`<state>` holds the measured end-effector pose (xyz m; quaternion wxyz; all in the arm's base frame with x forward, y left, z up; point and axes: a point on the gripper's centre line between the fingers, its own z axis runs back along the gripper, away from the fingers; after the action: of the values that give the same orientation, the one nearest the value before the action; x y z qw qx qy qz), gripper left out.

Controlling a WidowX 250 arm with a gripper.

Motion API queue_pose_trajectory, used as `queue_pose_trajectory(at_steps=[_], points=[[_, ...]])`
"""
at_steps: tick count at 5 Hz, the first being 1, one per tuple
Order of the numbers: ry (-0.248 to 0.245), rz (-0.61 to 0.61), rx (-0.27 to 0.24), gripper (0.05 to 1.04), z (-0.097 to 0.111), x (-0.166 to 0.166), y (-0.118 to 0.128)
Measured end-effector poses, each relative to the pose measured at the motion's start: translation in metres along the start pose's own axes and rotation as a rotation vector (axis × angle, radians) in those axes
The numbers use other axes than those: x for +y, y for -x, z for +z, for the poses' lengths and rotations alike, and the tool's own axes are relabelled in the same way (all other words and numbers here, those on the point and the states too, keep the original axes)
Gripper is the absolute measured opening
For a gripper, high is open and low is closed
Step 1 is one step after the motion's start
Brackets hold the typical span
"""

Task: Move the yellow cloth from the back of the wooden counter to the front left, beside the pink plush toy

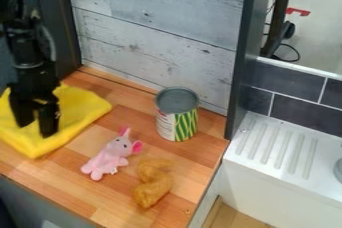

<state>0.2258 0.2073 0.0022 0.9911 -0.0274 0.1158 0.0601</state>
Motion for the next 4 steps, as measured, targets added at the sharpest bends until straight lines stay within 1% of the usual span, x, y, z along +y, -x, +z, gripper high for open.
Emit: queue_pose_trajectory(at_steps=[1, 2, 3, 4], points=[[0.029, 0.067, 0.04, 1.007, -0.007, 0.006, 0.027], [0.05, 0.084, 0.076, 1.004, -0.009, 0.005, 0.033], [0.089, 0.096, 0.065, 1.004, -0.007, 0.002, 0.034], [0.13, 0.091, 0.039, 1.004, -0.001, -0.005, 0.029]])
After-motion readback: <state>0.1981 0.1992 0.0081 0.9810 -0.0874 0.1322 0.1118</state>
